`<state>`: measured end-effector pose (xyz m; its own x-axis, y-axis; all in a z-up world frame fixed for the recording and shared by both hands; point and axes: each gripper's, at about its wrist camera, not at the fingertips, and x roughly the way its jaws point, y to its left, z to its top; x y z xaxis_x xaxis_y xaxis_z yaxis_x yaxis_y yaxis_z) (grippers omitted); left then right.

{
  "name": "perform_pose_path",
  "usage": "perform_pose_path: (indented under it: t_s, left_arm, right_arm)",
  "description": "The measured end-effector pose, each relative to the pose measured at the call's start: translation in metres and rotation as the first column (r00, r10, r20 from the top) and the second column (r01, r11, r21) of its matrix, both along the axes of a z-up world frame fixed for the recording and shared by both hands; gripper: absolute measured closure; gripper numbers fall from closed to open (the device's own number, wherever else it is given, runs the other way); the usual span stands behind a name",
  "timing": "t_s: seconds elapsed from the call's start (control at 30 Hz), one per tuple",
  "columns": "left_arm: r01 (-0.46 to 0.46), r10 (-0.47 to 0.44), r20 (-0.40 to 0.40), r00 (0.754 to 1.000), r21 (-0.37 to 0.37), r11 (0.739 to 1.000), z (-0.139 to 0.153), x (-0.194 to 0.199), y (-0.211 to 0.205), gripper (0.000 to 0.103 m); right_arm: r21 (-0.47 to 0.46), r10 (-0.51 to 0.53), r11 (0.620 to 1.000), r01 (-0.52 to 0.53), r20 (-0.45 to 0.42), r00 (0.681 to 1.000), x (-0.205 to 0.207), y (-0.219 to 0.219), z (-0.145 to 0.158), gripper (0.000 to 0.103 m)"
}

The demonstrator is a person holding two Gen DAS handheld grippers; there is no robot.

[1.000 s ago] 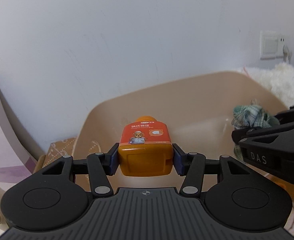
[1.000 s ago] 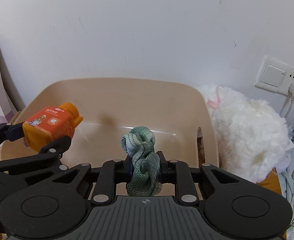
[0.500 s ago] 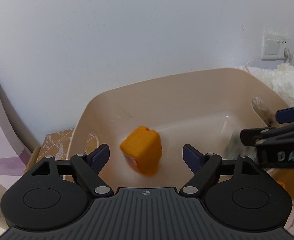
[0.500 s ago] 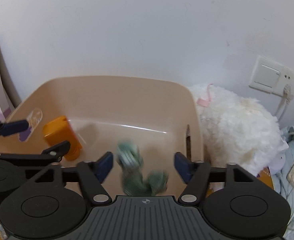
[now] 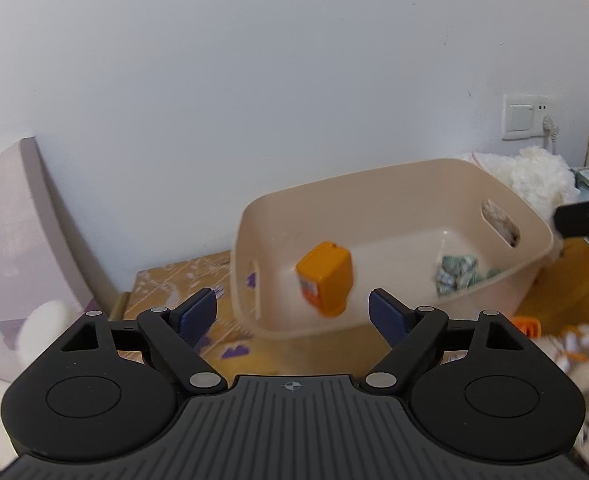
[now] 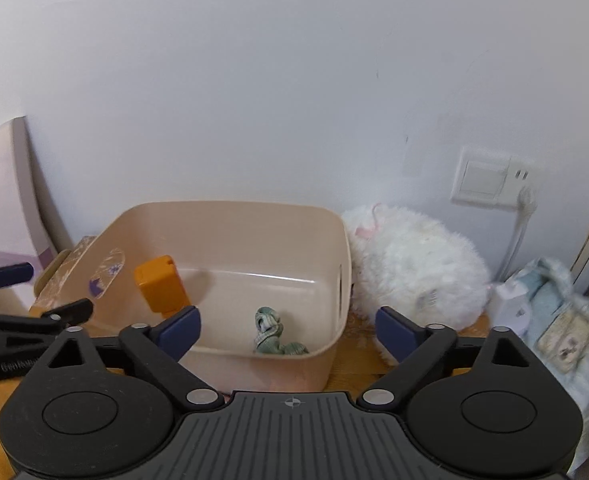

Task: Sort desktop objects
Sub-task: 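Open both tools to drop the bottle and scrunchie into the bin, then grasp the patterned candy box with the left tool while the right tool grasps the brown plush charm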

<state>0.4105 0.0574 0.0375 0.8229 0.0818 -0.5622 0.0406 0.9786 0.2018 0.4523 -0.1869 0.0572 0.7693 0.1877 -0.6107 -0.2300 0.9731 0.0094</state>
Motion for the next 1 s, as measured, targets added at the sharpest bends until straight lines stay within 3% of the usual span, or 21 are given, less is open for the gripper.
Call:
perform_pose_path:
  t_s: [0.2,0.47,0.63,0.87,1.0]
  left_arm:
    - [0.015,-0.014,-0.012,1.0,0.031,0.999,0.004,-0.047,0.016,0.017]
    - [0.022,-0.019,-0.048,0.999,0.056,0.998,-0.025,-0.088,0.029,0.017]
    - [0.084,-0.076,-0.096,0.992,0.089,0.992,-0.051,-0.103,0.04,0.017]
    - [0.189,-0.162,-0.134,0.978,0.222,0.957,-0.088,-0.116,0.054,0.017]
    - [0.291,-0.263,-0.132,0.956,0.285,0.913,-0.101,-0.122,0.054,0.017]
  right_arm:
    - [-0.049,0.037,0.998,-0.035,0.046,0.998,-0.052,-0.001,0.008,0.0]
    - [-0.106,0.095,0.99,-0.089,0.052,0.994,-0.113,0.004,-0.01,0.0]
    - [-0.075,0.09,0.993,-0.088,0.031,0.995,-0.141,0.0,-0.03,0.0]
    - [-0.07,0.023,0.997,-0.02,0.038,0.999,-0.179,-0.008,-0.067,0.0]
    - [-0.069,-0.054,0.996,0.055,0.027,0.998,-0.186,-0.013,-0.085,0.0]
